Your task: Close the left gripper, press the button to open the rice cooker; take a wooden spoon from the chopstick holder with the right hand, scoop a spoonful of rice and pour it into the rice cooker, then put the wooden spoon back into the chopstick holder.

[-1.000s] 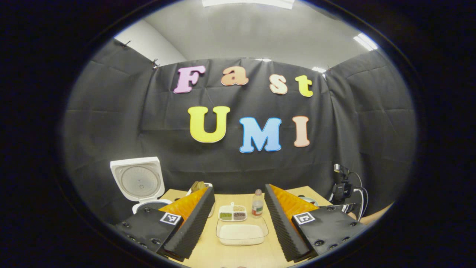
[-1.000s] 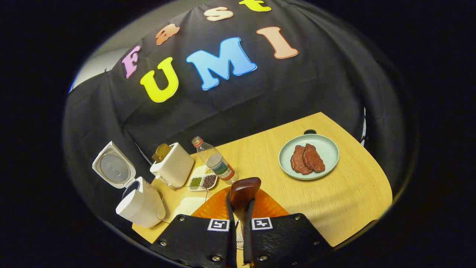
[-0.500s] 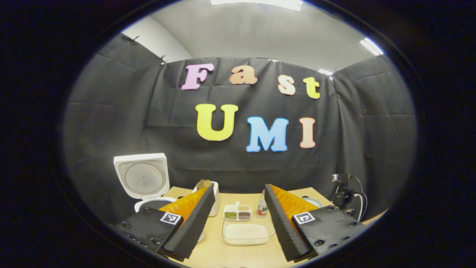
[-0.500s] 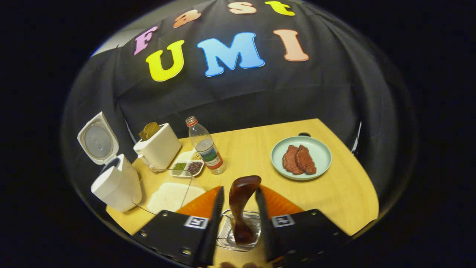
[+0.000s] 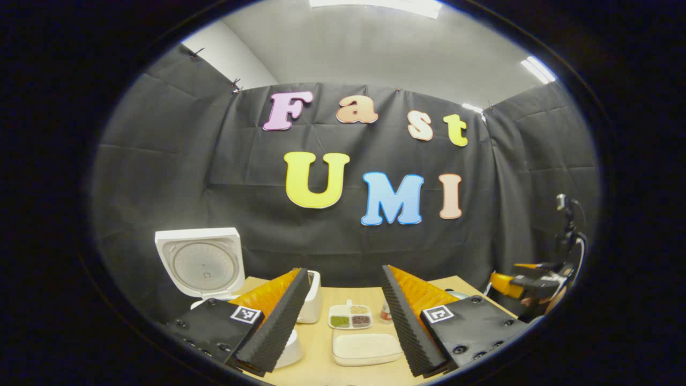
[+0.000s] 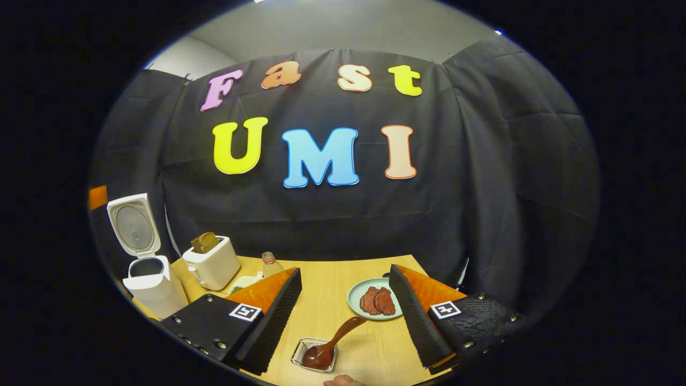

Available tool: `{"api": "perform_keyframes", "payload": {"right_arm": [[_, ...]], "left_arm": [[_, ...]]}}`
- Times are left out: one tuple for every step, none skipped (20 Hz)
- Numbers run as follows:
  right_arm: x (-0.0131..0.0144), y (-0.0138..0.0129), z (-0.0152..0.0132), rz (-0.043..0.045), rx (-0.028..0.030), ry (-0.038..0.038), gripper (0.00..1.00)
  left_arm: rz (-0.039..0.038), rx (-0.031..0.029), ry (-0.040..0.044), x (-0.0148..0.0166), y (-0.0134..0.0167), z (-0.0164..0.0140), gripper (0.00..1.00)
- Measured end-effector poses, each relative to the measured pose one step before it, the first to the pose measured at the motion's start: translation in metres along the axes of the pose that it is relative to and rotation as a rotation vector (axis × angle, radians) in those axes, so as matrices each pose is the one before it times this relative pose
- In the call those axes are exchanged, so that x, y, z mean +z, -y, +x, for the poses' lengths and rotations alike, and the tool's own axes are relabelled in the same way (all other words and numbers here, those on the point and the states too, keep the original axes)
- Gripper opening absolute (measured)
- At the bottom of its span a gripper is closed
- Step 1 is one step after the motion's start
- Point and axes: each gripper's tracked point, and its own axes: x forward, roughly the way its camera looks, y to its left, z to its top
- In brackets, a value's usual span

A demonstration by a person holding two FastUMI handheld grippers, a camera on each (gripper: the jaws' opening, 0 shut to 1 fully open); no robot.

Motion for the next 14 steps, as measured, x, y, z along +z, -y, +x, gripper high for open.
{"api": "perform_keyframes", "payload": {"right_arm": [[0.00902, -0.00276, -0.00263, 0.0084, -0.00897, 0.00324, 0.99], [0.00942, -0.00596, -0.00298, 0.00985, 0.0028, 0.01395, 0.99], [0.00728, -0.00643, -0.00092, 0.00901, 0.00365, 0.01102, 0.99], [0.00484, -0.00754, -0.00133, 0.0048, 0.00935, 0.0091, 0.99], [0.00209, -0.0063, -0.00237, 0.00358, 0.0098, 0.00445, 0.99], [0.00122, -0.00607, -0.00083, 0.00047, 0.0076, 0.00085, 0.99], [-0.00042, -0.00337, 0.00138, -0.00459, -0.00046, -0.0016, 0.99], [-0.00288, -0.00366, 0.00206, -0.0067, 0.00213, -0.00561, 0.99], [-0.00535, -0.00365, 0.00242, -0.00699, -0.00113, -0.01133, 0.99], [-0.00319, -0.00338, 0.00086, -0.00044, -0.0007, -0.00927, 0.99], [-0.00172, -0.00335, -0.00026, 0.00499, -0.00162, -0.00324, 0.99], [0.00008, -0.00256, -0.00088, 0.00519, -0.00482, 0.00145, 0.99], [0.00088, -0.00213, 0.00092, 0.0029, -0.00292, 0.00236, 0.99], [-0.00016, -0.00231, 0.00078, -0.00186, -0.00089, -0.00042, 0.99]], "left_arm": [[-0.00126, 0.01514, -0.00558, -0.00289, -0.01085, 0.00372, 0.94], [-0.00827, 0.00945, -0.00189, -0.00095, -0.00852, 0.00151, 0.96], [-0.00898, 0.01011, 0.00256, 0.00182, -0.00977, 0.00186, 0.94], [-0.00658, 0.00773, 0.00269, 0.00286, -0.00898, 0.00173, 0.94], [-0.00346, 0.01163, 0.00234, 0.00222, -0.01019, 0.00246, 0.95], [0.00273, 0.0158, 0.00581, 0.00343, -0.01103, 0.00324, 0.94], [0.00419, 0.01166, 0.0015, 0.0031, -0.01023, 0.00323, 0.94], [0.00564, 0.01698, -0.00672, 0.00223, -0.01121, 0.00305, 0.94], [0.00417, 0.01542, -0.00654, 0.00094, -0.01021, 0.00241, 0.95], [0.00292, 0.00935, -0.00193, 0.00134, -0.00929, 0.00402, 0.95], [-0.00107, 0.00682, 0.00148, 0.00361, -0.00836, 0.00407, 0.95], [-0.00289, 0.00415, 0.00218, 0.00298, -0.00736, 0.00339, 0.95], [-0.00524, 0.00787, 0.0016, 0.00332, -0.00909, 0.00498, 0.96], [-0.01072, 0.02188, 0.00628, 0.00478, -0.01149, 0.00482, 0.95]]}}
